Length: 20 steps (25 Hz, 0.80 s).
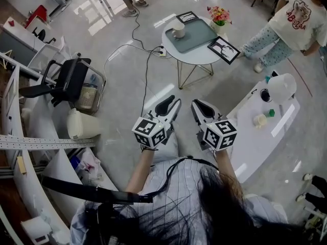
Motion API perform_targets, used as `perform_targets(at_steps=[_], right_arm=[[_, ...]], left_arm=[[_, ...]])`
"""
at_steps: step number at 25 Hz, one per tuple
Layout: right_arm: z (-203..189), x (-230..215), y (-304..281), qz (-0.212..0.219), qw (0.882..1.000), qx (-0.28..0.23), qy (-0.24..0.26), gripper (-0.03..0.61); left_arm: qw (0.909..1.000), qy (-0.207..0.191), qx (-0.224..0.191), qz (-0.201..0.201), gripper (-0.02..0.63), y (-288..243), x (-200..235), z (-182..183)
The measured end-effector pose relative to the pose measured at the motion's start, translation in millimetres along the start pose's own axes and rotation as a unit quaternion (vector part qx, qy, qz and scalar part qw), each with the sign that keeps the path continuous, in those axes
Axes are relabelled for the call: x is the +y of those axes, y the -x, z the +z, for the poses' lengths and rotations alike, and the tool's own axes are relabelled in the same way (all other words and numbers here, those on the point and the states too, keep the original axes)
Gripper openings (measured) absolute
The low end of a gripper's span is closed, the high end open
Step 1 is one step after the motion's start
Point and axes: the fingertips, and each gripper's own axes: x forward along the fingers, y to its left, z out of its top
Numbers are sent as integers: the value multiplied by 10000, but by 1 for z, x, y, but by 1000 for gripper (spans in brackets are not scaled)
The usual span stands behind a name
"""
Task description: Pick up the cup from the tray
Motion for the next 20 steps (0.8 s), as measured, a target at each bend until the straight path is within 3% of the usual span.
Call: perform_targets(at_steps=[20], right_arm=[[57,-21,-165,-426,9988,-172,-164,44]], left_arm=[[9983,-4,51,-586,114,-70,159,65]])
